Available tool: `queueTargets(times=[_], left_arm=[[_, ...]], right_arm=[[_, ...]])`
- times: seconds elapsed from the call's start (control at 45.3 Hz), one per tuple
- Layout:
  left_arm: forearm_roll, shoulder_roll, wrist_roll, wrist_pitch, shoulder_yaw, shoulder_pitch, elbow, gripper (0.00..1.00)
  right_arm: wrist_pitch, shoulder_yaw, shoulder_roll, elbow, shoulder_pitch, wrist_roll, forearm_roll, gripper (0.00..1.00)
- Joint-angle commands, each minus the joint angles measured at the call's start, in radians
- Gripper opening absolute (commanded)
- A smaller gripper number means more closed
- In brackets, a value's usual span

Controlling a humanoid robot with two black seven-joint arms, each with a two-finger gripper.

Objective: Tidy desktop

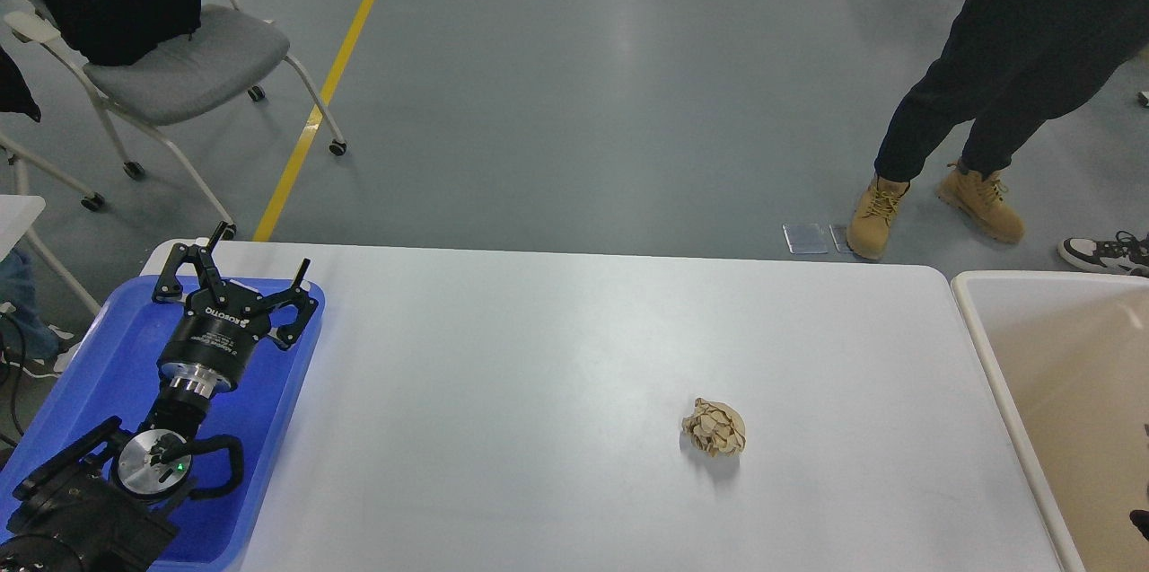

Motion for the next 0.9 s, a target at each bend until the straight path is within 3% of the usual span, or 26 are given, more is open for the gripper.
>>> queueTargets(times=[0.0,0.529,0.662,0.882], left_arm=[[0.0,0.0,0.0,0.0,0.0,0.0,0.0,0.99],[0.0,-0.002,-0.002,0.0,0.005,-0.003,0.0,0.99],[0.0,-0.002,-0.002,0.0,0.005,-0.003,0.0,0.99],[0.0,-0.002,-0.002,-0.001,0.005,-0.003,0.0,0.99]], right_arm=[[0.058,-0.005,-0.054,0.002,0.059,-0.004,-0.064,1.0],[0.208,-0.022,-0.186,0.063,0.454,-0.022,-0.384,1.0],[0.213,-0.062,-0.281,0.246,0.596,-0.031,-0.467,0.99],[0.2,-0.198,-0.404,0.588,0.848,-0.089,-0.527,0.99]])
